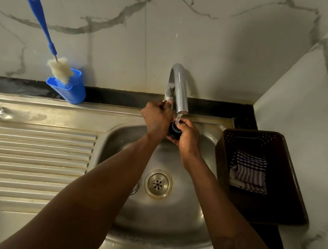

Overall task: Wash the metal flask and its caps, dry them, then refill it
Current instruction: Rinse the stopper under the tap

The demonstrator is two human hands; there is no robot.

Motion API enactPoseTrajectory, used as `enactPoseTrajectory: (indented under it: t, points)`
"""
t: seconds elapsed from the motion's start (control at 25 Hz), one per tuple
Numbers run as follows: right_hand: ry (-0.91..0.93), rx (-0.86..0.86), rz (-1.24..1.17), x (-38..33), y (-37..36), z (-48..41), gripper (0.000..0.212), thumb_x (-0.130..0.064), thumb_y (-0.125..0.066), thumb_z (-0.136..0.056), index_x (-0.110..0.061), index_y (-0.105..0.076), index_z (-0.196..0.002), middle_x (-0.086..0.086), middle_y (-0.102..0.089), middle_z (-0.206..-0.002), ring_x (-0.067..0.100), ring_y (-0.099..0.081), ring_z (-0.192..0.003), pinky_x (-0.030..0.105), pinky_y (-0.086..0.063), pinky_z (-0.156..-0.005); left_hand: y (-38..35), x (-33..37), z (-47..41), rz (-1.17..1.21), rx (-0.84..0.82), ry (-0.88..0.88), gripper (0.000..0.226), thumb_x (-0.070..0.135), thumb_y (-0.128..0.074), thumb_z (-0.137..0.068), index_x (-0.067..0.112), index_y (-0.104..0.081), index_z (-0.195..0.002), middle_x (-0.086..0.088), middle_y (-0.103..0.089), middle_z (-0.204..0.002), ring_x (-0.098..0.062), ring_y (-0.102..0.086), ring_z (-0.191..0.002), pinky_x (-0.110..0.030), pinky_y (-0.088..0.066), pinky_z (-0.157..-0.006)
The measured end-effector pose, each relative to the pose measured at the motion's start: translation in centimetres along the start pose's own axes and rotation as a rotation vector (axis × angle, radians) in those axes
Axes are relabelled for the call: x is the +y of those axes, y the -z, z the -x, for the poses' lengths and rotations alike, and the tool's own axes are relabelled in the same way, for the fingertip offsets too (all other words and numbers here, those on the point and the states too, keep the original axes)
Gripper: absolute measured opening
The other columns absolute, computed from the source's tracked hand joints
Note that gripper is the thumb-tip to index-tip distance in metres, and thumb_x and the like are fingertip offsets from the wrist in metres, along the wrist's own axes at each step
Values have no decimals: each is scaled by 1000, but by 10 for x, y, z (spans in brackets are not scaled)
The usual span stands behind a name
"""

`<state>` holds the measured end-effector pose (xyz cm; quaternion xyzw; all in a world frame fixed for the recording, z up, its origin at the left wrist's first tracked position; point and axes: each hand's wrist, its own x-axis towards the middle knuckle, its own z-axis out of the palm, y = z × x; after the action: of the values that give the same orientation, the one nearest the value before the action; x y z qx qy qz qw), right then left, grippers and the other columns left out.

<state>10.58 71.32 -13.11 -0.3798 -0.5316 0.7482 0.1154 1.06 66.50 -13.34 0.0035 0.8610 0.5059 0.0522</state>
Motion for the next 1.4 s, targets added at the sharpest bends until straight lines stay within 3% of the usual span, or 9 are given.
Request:
enactPoseTrajectory:
  t: [0.12, 0.28, 0.52, 0.68, 0.84, 1.0, 1.12, 1.24, 1.4]
  points:
    - [12, -4, 34, 0, -3, 1, 26, -2, -42, -101, -8, -64, -112, 13, -69, -106, 31, -67, -100, 56, -57, -95, 2, 6, 4, 39, -26, 90, 21, 24, -72, -98, 15, -72, -78, 12, -54, -57, 1, -52, -53, -6, -43, -54]
    - [54, 2, 133, 8, -5, 3, 28, -27, -45, -103, -18, -65, -120, 15, -69, -119, 33, -69, -108, 43, -62, -78, 3, 5, 12, 133, -63, 183, 17, 32, -70, -99, 18, -76, -93, 14, -61, -68, -1, -61, -67, -32, -60, -83]
    - [130, 97, 406, 25, -9, 7, 34, -52, -40, -97, -36, -68, -106, -6, -73, -104, 18, -68, -99, 48, -56, -93, -7, -11, 61, 802, -333, 795, 46, 48, -49, -106, 7, -71, -104, -10, -69, -91, -23, -67, -94, -39, -52, -101]
    - [40, 205, 527, 5, -6, 8, 44, -59, -39, -101, -29, -71, -103, -4, -71, -100, 18, -67, -92, 38, -54, -91, -1, -2, 88, 845, -381, 757, 38, 37, -49, -108, 8, -72, -117, -17, -74, -106, -31, -70, -103, -41, -57, -95]
    - [102, 155, 360, 9, -4, 7, 27, -47, -51, -101, -27, -69, -99, 5, -71, -106, 21, -70, -96, 45, -60, -90, 3, -6, 76, 252, -236, 573, 36, 37, -56, -106, 4, -70, -113, -12, -70, -108, -26, -67, -99, -29, -48, -76]
    - [26, 15, 245, 16, -15, 19, 28, -34, -45, -109, -20, -63, -125, 9, -69, -114, 20, -67, -104, 38, -55, -94, 11, -8, 59, 514, -361, 538, 27, 50, -48, -106, 29, -66, -106, 4, -63, -108, -11, -61, -92, -19, -48, -64]
    - [-5, 10, 360, 11, -10, 13, 33, -34, -39, -108, -24, -69, -114, 8, -73, -106, 25, -69, -97, 46, -56, -95, 9, -2, 70, 659, -381, 641, 30, 31, -41, -109, 22, -66, -94, -8, -66, -92, -18, -63, -83, -25, -52, -75]
    - [-62, 104, 414, 0, -1, -2, 39, -44, -39, -106, -27, -67, -84, 7, -73, -97, 27, -70, -94, 47, -57, -93, 6, -5, 86, 857, -457, 758, 38, 24, -40, -103, 5, -71, -114, -18, -73, -104, -32, -68, -107, -43, -54, -102]
    - [-82, -53, 376, 2, -10, 7, 35, -44, -40, -108, -22, -66, -119, 5, -69, -106, 25, -68, -103, 36, -56, -87, 12, -6, 81, 808, -361, 685, 37, 30, -40, -111, 7, -68, -119, -14, -72, -114, -30, -66, -112, -44, -52, -108]
